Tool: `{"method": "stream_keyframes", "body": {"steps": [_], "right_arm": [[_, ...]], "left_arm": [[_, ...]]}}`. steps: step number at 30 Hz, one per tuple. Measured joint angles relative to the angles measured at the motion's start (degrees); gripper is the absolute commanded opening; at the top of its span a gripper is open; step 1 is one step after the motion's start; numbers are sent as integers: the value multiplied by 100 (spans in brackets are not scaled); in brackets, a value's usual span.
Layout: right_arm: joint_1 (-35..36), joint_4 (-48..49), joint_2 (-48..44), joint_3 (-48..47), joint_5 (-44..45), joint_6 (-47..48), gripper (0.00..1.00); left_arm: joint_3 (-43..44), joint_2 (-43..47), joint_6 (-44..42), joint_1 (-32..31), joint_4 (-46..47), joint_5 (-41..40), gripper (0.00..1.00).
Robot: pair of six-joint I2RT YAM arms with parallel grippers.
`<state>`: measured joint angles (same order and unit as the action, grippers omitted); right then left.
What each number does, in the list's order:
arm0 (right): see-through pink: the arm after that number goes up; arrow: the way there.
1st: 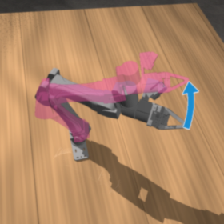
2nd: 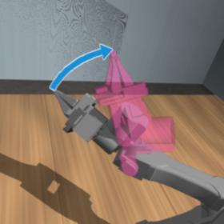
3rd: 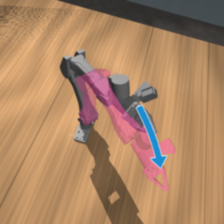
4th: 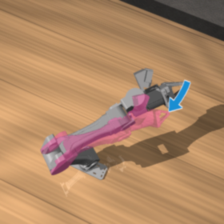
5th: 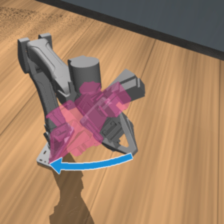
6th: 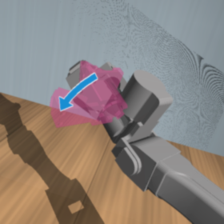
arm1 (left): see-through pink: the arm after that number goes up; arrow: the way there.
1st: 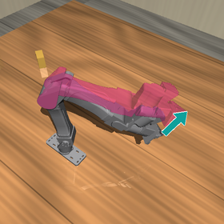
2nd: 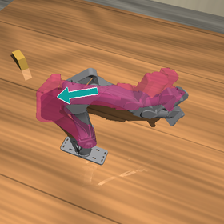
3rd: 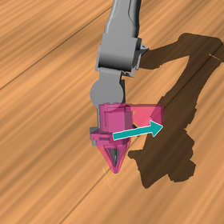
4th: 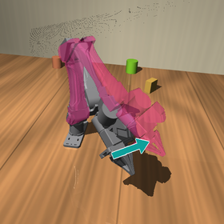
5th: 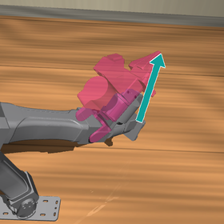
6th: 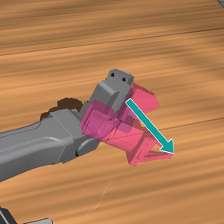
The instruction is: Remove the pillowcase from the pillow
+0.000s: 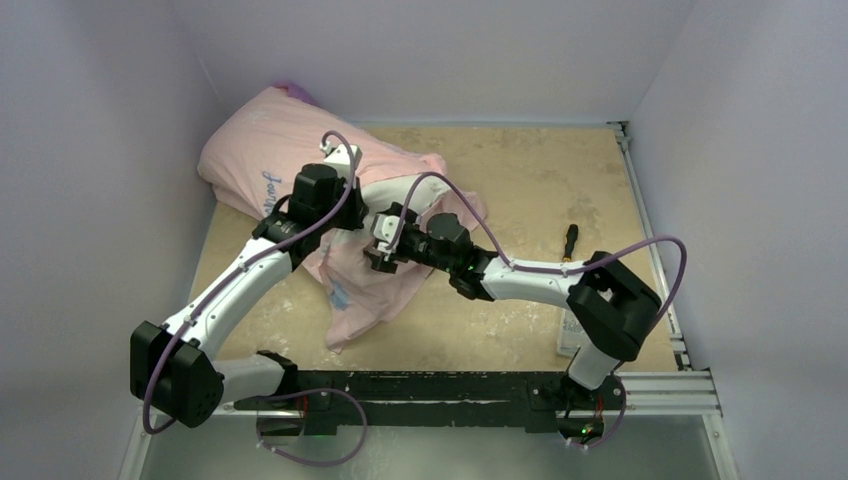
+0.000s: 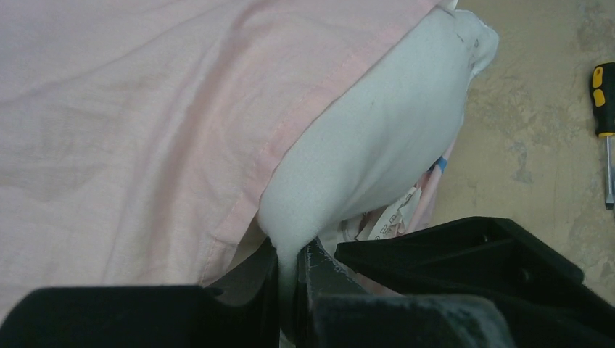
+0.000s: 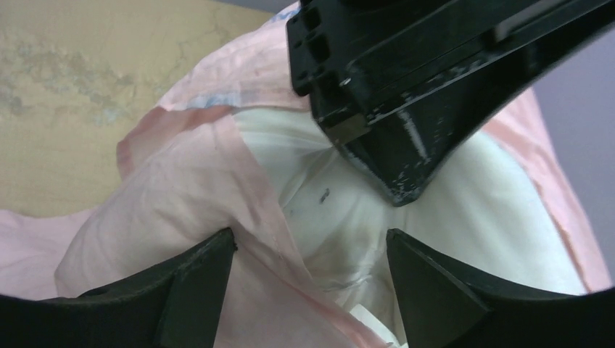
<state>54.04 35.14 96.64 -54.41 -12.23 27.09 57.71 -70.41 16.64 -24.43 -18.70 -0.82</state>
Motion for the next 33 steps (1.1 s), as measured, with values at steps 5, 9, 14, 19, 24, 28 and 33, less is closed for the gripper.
{"method": "stream_keyframes", "body": {"steps": [5,9,14,19,24,28,33], "right_arm": [[11,-275,133,-39,-337,-2,36],[114,-590,131,-129,-525,-90,17],[474,-844,-4,-59,-494,-365,10],[1056,-911,-501,402,-437,-774,6],[1344,-905,-557,507,-103,-1187,0],[1449,-911,-229,470,24,-1425,0],[1574,-1045,199,380,79,-1523,0]], "left_arm": [[-42,-46,0,0,-83,0,0],[-42,-50,-7,0,-131,-74,0],[-42,-50,-26,0,-330,-240,0],[-42,-48,-24,2,-348,-389,0],[-44,83,-22,7,-369,-354,0],[-111,400,-22,87,-365,-293,0],[-236,951,-13,358,-326,-234,0]]}}
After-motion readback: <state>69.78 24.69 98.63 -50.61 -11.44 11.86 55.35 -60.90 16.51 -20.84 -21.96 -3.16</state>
